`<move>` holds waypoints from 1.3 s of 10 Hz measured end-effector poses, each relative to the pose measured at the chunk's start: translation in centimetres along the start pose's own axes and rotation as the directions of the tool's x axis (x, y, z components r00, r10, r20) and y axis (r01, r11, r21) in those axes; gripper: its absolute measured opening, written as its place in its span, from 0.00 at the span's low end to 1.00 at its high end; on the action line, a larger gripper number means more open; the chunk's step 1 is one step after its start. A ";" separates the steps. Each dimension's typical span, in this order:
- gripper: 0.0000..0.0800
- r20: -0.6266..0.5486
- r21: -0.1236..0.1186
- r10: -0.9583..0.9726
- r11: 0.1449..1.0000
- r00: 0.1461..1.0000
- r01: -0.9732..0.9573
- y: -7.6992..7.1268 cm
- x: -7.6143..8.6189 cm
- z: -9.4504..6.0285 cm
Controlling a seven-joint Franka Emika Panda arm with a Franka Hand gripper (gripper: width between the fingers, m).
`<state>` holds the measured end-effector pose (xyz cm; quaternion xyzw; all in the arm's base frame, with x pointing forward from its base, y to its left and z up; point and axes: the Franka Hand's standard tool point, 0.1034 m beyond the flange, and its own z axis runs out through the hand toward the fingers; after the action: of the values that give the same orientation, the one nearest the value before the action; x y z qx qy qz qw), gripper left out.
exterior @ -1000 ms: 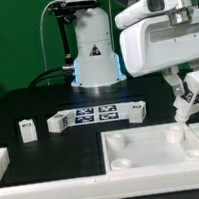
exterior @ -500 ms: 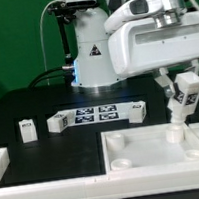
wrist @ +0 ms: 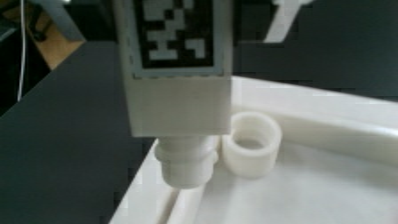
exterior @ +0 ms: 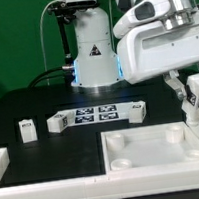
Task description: Assemble one leg
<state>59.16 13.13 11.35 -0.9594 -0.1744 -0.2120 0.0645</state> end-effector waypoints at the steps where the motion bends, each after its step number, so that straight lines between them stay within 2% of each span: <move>1: 0.36 0.006 0.002 -0.001 1.000 1.000 0.001 -0.1 -0.2 0.1; 2: 0.36 -0.049 -0.019 -0.015 1.000 0.999 0.014 0.4 0.2 0.0; 3: 0.36 -0.142 -0.059 -0.031 0.998 0.989 0.023 1.3 0.0 0.1; 4: 0.36 -0.092 -0.038 -0.027 0.999 0.995 0.024 1.0 -0.7 0.8; 5: 0.36 -0.098 -0.039 -0.027 0.999 0.995 0.024 1.1 0.1 0.6; 9: 0.36 -0.106 -0.041 -0.026 0.999 0.994 0.021 2.0 0.8 1.3; 11: 0.36 -0.111 -0.033 -0.023 0.999 0.994 0.019 1.7 1.5 2.3; 13: 0.36 -0.113 -0.032 -0.012 0.999 0.993 0.009 2.0 1.0 3.3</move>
Offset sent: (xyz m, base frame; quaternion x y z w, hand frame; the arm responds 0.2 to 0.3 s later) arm 0.0087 -0.0088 -0.0027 -0.0151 0.0010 -0.0057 0.9999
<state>61.96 12.26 8.67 -0.9458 -0.1720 -0.2693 0.0582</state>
